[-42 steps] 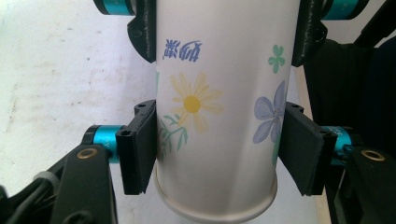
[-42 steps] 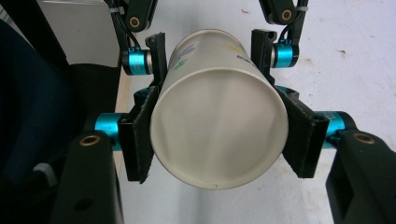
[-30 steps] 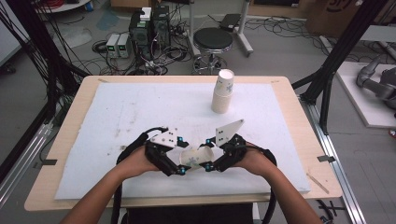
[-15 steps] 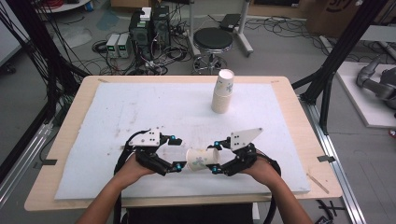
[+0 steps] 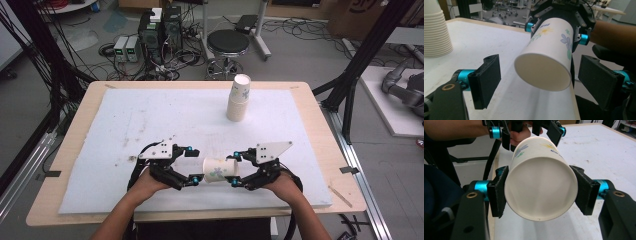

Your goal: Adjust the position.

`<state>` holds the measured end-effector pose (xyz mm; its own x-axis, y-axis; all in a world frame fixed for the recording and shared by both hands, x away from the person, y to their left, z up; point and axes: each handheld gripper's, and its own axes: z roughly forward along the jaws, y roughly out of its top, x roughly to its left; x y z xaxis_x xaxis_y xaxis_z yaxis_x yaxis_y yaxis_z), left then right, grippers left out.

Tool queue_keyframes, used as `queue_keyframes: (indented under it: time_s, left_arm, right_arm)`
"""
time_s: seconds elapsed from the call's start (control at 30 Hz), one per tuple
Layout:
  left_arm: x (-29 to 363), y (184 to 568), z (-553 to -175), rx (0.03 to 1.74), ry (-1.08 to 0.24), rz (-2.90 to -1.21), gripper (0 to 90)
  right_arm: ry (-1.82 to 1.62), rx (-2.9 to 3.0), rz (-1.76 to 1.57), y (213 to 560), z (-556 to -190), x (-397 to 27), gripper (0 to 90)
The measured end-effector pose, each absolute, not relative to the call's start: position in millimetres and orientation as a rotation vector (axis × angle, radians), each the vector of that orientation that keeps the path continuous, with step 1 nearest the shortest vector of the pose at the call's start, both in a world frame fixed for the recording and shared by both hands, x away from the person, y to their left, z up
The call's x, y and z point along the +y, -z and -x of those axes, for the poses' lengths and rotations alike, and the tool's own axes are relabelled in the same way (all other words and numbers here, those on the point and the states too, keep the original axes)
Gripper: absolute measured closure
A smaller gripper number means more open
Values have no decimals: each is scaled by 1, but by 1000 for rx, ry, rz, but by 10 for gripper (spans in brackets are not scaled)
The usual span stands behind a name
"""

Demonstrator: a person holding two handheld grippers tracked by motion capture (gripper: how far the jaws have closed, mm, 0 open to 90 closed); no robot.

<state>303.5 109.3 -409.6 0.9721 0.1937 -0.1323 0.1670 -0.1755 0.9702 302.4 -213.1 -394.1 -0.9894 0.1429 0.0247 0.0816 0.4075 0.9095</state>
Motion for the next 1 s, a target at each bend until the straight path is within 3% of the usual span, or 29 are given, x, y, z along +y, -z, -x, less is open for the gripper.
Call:
queue_keyframes:
  time_s: [0.67, 1.0]
  left_arm:
    - [85, 415, -301, 211, 7, -1716, 181]
    - [85, 414, -302, 190, -10, -1703, 266]
  right_arm:
    - [-1825, 2558, -207, 394, -304, -215, 373]
    - [-1908, 2558, -243, 400, -309, -218, 374]
